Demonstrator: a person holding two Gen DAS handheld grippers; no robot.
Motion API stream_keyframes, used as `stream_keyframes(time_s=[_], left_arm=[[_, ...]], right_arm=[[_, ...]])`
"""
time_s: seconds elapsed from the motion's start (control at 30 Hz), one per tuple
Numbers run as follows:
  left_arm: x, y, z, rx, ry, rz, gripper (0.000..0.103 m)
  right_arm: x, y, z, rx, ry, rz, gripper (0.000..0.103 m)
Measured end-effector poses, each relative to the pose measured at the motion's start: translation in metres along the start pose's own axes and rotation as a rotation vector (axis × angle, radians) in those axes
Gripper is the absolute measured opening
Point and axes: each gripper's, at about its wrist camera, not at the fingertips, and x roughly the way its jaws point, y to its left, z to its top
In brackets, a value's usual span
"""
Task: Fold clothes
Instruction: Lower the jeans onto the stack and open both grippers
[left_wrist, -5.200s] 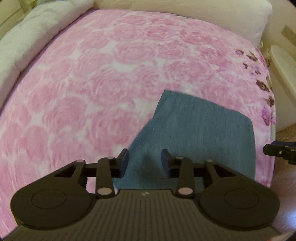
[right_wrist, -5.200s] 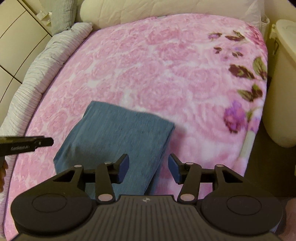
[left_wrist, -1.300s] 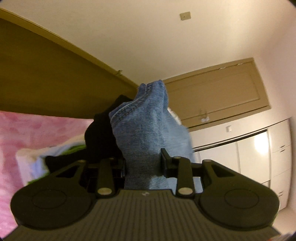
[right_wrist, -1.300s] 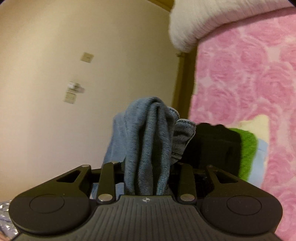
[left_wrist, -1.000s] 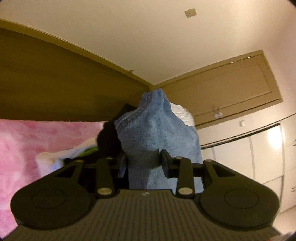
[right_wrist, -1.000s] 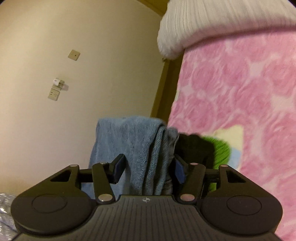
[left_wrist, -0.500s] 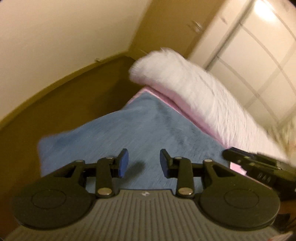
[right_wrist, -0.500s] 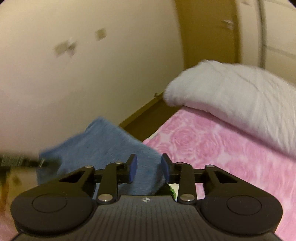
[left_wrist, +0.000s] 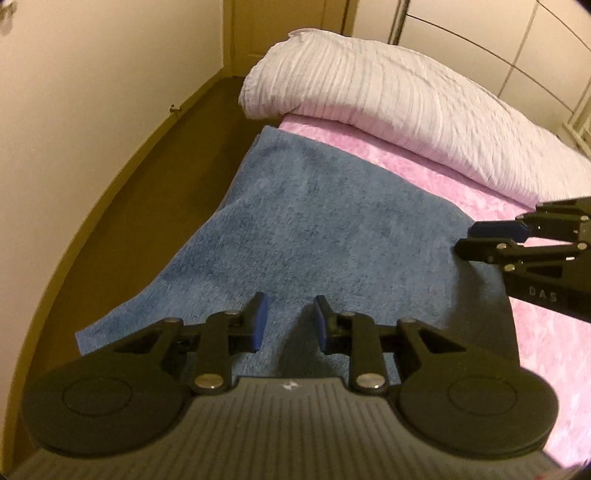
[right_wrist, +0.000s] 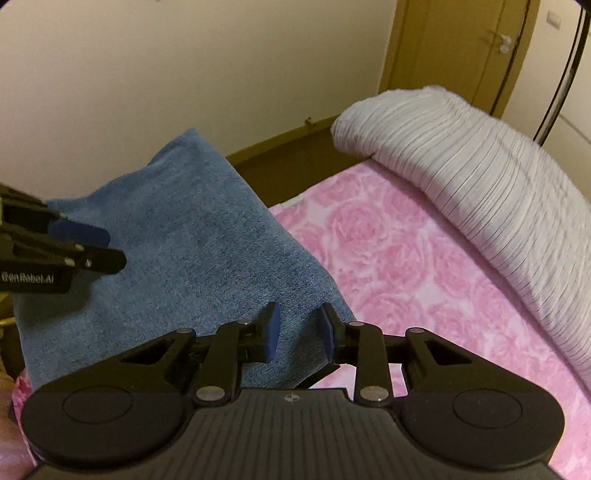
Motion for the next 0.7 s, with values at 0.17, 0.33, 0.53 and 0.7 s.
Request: stream_keyframes(time_s=[0.17, 0.33, 0.53, 0.7], left_arm=[[-0.001, 0.007, -0.003, -0.025, -0.004, -0.014, 0.024], [-0.005, 0.009, -0.006, -0.037, -0.01, -0.011, 0.023], [-0.002, 0.005, -0.004, -0.044, -0.018, 0.003, 0.023], [-0.006, -0.005, -0.001, -0.037, -0.019, 0.052, 0.023]], right_arm=[[0.005, -0.003, 0.005, 0.016, 0.009, 0.006, 0.031], [0.004, -0.006, 0.0, 0.042, 0.009, 0.013, 0.031], [0.0, -0.009, -0.006, 0.081, -0.002, 0.03, 0.031], [-0.007, -0.013, -0.012, 0.118, -0.019, 0.048, 0.032]])
